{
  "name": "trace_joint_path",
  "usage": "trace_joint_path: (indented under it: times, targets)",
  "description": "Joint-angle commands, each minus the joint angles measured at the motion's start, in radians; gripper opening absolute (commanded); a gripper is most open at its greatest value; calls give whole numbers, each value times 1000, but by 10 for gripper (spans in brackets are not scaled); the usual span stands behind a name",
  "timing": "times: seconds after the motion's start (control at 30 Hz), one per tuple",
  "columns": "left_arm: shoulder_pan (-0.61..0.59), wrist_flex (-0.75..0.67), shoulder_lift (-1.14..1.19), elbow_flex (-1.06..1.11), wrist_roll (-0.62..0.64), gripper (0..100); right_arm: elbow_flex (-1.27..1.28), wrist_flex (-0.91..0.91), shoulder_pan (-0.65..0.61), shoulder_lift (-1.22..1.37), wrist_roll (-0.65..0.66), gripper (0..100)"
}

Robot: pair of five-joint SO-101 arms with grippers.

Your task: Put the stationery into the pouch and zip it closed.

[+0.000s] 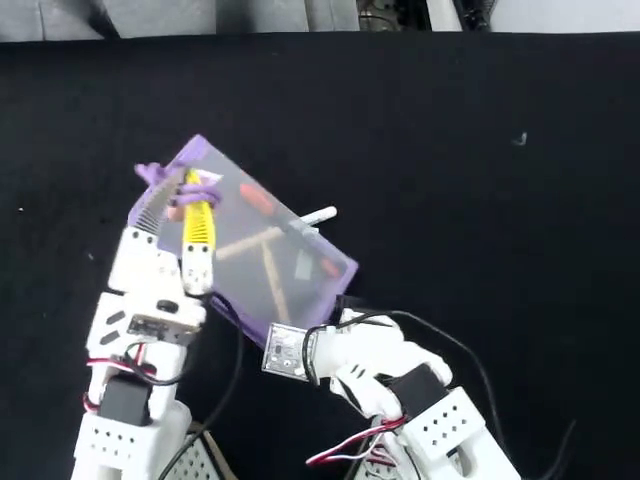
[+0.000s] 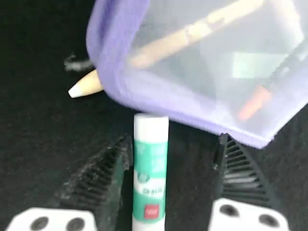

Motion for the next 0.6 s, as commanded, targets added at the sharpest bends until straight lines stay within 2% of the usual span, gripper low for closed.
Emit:
trace_joint_path:
  times: [0.0, 0.17, 0.27, 0.43, 0.57]
  targets:
    - [-110, -78, -14, -10, -2, 29, -4, -15, 18, 12, 11, 272]
    - [-157, -107, -14, -8, 0, 29, -4, 35, 25, 13, 77, 272]
    - [-148, -120, -14, -8, 0, 29, -7, 112, 100, 13, 164, 272]
    - [-151, -121, -14, -30, -5, 29, 7, 124, 276, 8, 295, 272]
    - [-156, -121, -14, -90, -6, 29, 12, 126, 324, 7, 333, 268]
